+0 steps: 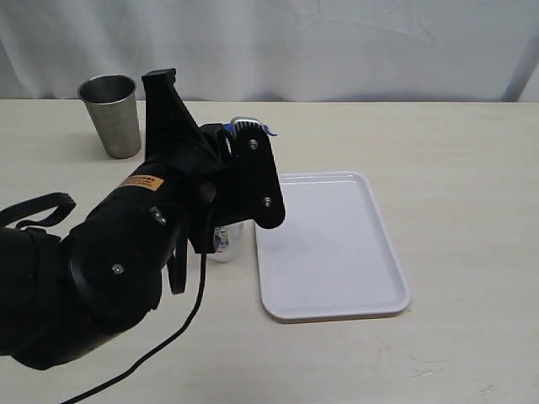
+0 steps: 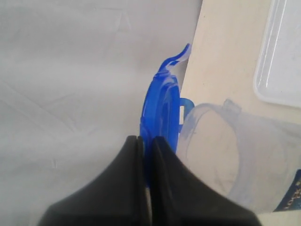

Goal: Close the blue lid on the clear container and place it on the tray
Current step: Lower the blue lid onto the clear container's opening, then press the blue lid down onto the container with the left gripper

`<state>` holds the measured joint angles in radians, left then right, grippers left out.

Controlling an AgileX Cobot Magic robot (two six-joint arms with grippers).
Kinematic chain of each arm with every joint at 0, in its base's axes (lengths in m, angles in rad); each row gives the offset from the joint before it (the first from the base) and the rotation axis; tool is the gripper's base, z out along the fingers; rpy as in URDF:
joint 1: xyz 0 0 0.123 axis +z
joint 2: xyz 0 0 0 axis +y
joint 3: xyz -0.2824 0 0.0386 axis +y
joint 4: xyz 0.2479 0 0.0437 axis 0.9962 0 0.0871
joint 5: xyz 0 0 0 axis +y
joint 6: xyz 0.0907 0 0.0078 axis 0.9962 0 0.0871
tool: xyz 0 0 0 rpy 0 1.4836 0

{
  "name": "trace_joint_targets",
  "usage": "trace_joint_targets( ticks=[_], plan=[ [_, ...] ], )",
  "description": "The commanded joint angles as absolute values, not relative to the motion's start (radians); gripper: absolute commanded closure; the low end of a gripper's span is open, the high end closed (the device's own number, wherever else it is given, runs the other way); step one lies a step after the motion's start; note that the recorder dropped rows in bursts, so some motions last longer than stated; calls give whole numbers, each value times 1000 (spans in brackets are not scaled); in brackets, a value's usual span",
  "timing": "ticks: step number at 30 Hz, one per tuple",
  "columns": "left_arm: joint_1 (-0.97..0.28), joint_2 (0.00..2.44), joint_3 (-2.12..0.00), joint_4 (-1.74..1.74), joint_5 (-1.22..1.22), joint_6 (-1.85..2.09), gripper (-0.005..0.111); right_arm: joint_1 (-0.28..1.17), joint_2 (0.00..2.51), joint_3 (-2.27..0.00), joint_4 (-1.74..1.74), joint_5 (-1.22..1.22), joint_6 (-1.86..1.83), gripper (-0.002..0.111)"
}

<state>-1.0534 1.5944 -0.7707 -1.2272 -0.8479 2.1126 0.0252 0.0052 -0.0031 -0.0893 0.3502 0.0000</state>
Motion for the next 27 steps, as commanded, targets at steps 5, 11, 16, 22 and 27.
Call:
trace_joint_targets(
  ticks=[5,11,16,22,27],
  plan=[
    [-1065,1593,-769,-1274,-849,2143,107,25,0,0,-90,346,0,104],
    [-1065,1593,-763,-1302,-793,2143,107,25,0,0,-90,346,0,104],
    [-1065,1593,-731,-1293,-759,2143,107,25,0,0,-90,346,0,104],
    [-1065,1593,-723,-1302,-749,2143,107,25,0,0,-90,346,0,104],
    [-1065,1593,-723,-1302,-734,2143,107,25,0,0,-90,346,0,104]
  ],
)
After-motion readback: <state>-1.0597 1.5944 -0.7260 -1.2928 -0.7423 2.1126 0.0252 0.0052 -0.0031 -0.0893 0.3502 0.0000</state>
